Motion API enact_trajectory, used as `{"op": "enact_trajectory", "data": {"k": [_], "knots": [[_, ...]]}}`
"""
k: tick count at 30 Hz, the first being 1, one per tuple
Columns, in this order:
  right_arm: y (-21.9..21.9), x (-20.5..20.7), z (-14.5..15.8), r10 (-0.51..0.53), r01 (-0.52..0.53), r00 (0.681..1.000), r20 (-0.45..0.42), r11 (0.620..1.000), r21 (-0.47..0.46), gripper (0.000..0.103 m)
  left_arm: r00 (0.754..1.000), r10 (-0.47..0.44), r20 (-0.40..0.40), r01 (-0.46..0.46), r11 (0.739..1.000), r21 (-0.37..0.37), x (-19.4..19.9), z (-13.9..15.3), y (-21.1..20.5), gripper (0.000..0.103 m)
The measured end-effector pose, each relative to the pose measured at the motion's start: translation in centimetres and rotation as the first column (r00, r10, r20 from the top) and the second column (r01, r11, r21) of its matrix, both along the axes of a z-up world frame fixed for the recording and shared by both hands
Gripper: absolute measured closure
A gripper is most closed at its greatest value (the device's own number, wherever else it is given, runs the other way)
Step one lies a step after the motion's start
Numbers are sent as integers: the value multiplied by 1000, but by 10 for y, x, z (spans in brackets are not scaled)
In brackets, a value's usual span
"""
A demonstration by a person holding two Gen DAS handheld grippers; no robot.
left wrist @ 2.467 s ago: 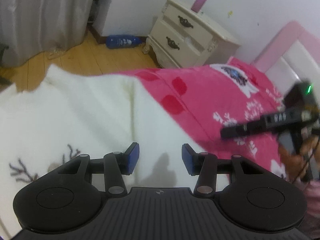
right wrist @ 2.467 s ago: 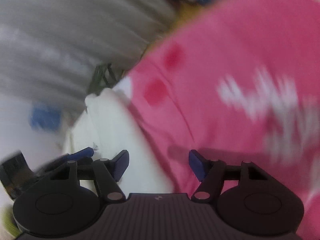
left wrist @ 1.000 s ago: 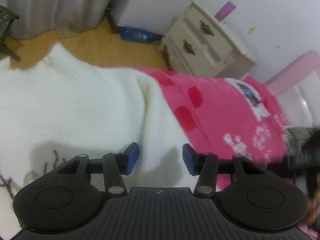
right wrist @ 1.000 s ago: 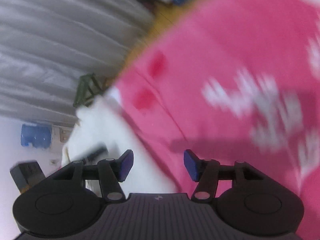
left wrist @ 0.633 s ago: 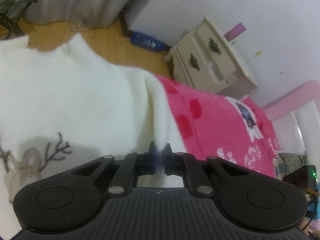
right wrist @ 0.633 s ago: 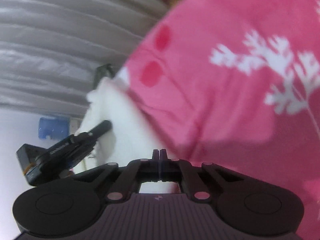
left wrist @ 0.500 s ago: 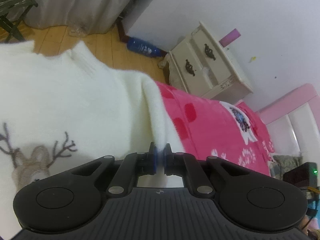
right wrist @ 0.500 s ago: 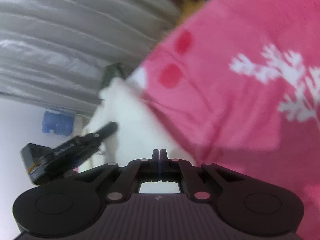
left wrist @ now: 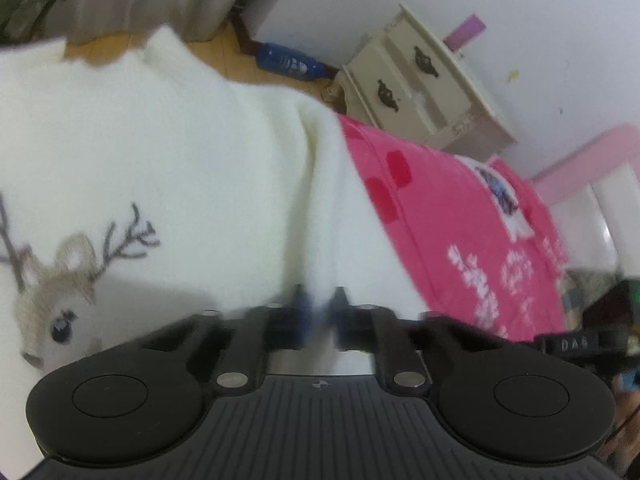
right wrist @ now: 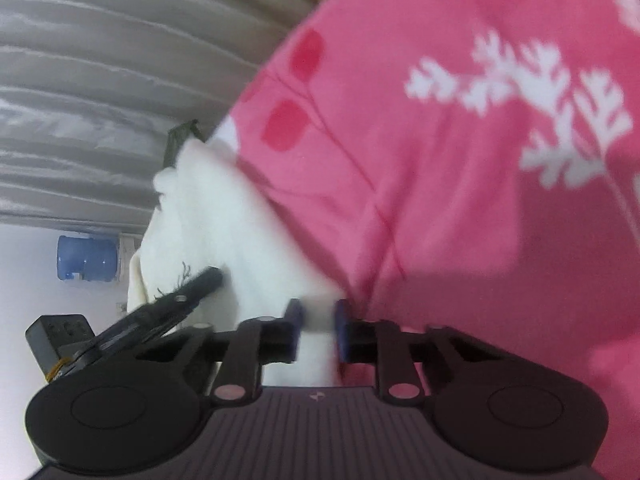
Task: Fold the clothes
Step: 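Pinch the sweater side edge with the left gripper while the right gripper grasps beside it, then open both grippers and release the sweater side edge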
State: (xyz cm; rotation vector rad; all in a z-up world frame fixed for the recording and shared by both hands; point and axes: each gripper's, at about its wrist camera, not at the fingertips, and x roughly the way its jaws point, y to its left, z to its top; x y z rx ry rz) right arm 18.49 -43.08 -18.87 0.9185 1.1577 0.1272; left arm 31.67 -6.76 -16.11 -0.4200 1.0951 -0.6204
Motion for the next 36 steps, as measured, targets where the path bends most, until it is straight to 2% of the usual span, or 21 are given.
{"op": "enact_trajectory", "data": {"k": [4, 7, 12, 17, 18, 19, 20, 23, 24, 26, 28, 30, 33, 36], "knots": [[8, -7, 21, 50, -47, 995, 82, 998, -41, 91, 999, 40, -5, -40, 995, -96, -4, 9, 20, 99], [25, -2, 37, 127, -115, 980, 153, 990, -83, 91, 997, 72, 0, -71, 988, -134, -9, 18, 43, 99], [53, 19, 47, 262, -238, 945, 195, 961, -139, 92, 990, 139, -24, -141, 985, -104, -15, 13, 66, 99], [74, 34, 37, 329, -295, 930, 164, 934, -202, 91, 986, 160, -50, -162, 986, -39, -13, 2, 65, 95], [76, 33, 37, 334, -301, 928, 165, 934, -193, 91, 986, 155, -60, -158, 987, -39, -14, 3, 67, 86], [76, 32, 38, 332, -302, 929, 167, 936, -181, 89, 986, 151, -70, -154, 987, -38, -15, 4, 68, 73], [74, 29, 39, 328, -302, 928, 175, 940, -160, 88, 986, 145, -78, -148, 988, -36, -17, 6, 70, 68], [52, 11, 47, 280, -267, 929, 242, 960, -86, 83, 992, 108, -58, -109, 994, -12, -24, 15, 72, 64], [44, 4, 49, 262, -248, 927, 266, 965, -87, 83, 993, 100, -60, -101, 995, -5, -27, 17, 73, 64], [30, -13, 51, 253, -218, 926, 278, 964, -151, 80, 995, 73, -68, -73, 997, 5, -33, 19, 72, 64], [32, -29, 44, 317, -249, 913, 256, 932, -265, 79, 996, 32, -82, -30, 999, 19, -41, 19, 67, 62], [46, -39, 36, 395, -305, 893, 217, 883, -356, 79, 995, -28, -98, 33, 998, 44, -52, 18, 59, 59], [79, -47, 29, 511, -381, 835, 206, 805, -455, 79, 988, -102, -119, 112, 990, 81, -71, 15, 46, 54], [113, -45, 25, 613, -394, 768, 183, 679, -620, 83, 987, -114, -117, 125, 988, 93, -91, 9, 41, 52]]}}
